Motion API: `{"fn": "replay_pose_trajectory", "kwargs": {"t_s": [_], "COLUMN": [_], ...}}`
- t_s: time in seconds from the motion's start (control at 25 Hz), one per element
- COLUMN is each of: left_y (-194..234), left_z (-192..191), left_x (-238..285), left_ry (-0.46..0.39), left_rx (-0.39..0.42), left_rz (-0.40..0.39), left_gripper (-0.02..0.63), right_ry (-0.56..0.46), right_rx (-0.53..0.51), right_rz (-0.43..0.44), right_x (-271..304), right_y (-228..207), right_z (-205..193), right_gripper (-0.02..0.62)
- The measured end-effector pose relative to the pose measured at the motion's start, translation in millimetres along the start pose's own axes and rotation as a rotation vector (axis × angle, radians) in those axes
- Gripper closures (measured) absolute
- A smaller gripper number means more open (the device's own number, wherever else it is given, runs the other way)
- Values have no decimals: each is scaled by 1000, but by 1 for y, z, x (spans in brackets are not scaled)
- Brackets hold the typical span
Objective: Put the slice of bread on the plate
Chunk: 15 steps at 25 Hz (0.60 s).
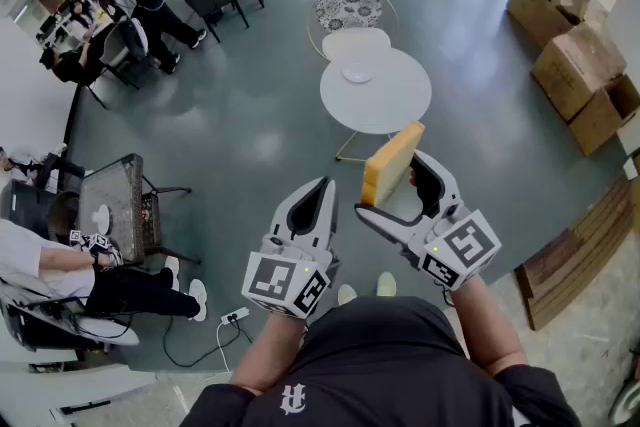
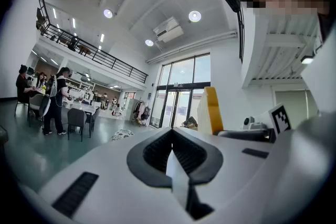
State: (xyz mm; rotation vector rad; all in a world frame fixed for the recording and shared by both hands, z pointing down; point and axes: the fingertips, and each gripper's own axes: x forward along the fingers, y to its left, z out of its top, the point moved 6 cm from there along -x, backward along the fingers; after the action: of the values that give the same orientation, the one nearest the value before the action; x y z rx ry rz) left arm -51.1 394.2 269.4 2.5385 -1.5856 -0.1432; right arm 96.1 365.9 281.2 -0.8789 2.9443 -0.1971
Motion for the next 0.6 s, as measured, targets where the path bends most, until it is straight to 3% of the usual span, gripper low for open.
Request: {"fn": "replay_pose_trajectory", "kwargs": {"t_s": [0.6], "left_y": [1], "left_z": [4], "left_x": [1], "left_ry": [-33], "left_rx": [25], "left_rz": [-5], "left_gripper": [598], "right_ry": [-29], "right_rx": [21], "right_rz": [13], "right_x": [-1], "right_y": [2], "right_z": [7], "right_gripper": [92]}}
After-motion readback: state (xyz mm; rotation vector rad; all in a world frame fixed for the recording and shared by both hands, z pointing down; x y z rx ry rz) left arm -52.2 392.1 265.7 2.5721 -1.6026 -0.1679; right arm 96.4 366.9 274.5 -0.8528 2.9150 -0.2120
